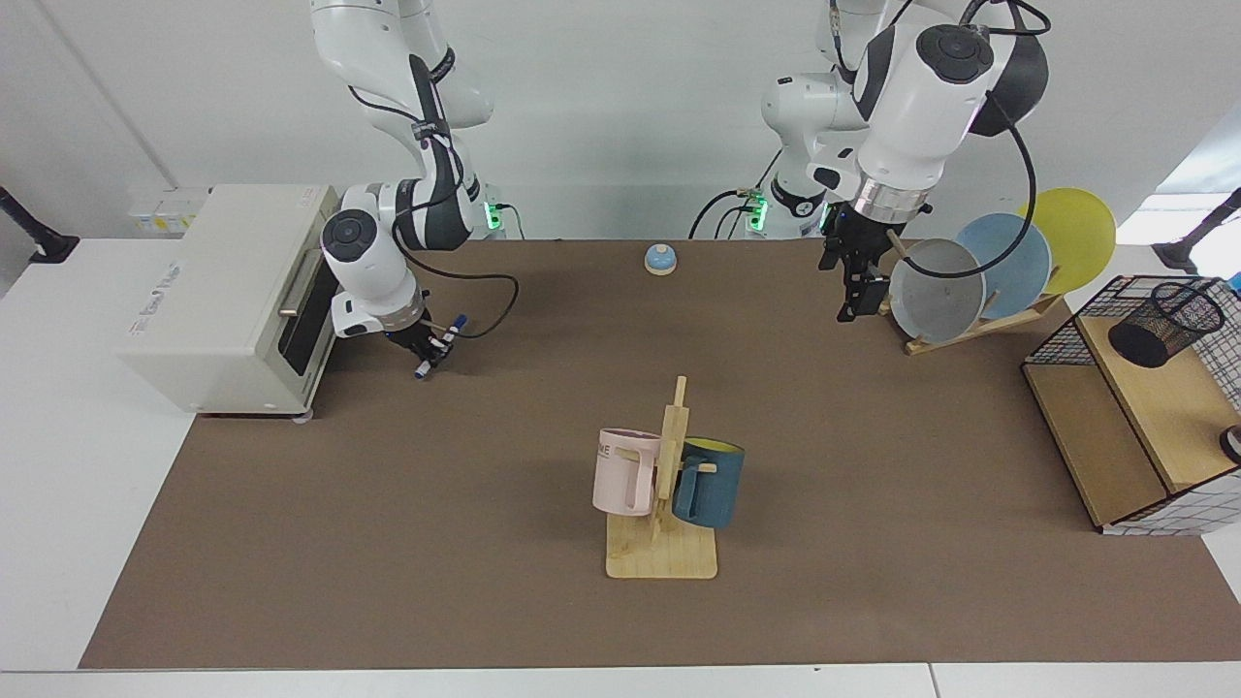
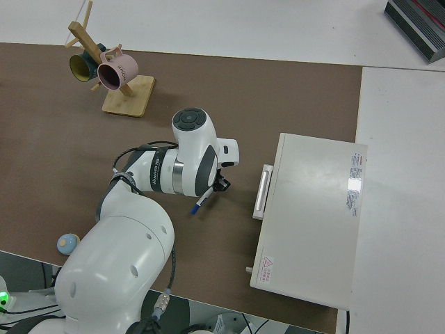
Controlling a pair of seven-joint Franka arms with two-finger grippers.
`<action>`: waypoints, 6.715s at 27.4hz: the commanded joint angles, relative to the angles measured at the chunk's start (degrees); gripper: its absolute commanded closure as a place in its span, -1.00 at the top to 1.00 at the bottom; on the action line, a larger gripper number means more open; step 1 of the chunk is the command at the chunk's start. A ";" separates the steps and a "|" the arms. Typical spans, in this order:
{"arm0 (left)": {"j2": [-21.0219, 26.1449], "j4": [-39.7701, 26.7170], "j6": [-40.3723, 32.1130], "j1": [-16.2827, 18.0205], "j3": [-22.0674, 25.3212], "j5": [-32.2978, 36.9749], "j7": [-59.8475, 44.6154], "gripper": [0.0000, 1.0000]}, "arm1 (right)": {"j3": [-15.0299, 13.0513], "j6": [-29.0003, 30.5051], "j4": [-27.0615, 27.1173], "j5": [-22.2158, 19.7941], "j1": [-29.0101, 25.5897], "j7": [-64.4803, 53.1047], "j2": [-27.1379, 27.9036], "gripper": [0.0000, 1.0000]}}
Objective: Put markers into pen holder
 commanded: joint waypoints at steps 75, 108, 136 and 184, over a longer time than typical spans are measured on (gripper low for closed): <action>-2.03 -11.11 15.96 -4.67 -13.32 -20.19 -8.78 0.46 | 20.08 -17.71 29.05 1.30 10.67 90.15 -0.79 -1.00; -1.86 -7.50 10.33 -4.23 -11.92 -19.22 -12.38 -1.00 | 20.16 -18.50 28.88 2.17 10.33 85.33 -1.05 0.99; -1.95 -7.50 -0.49 -4.23 8.20 1.77 2.11 -1.00 | 14.73 -27.20 28.53 0.94 0.48 29.72 -6.32 1.00; 12.02 19.57 -4.97 -0.54 23.68 59.09 7.13 -1.00 | -9.89 -32.30 28.35 -3.27 4.00 -25.42 -12.74 1.00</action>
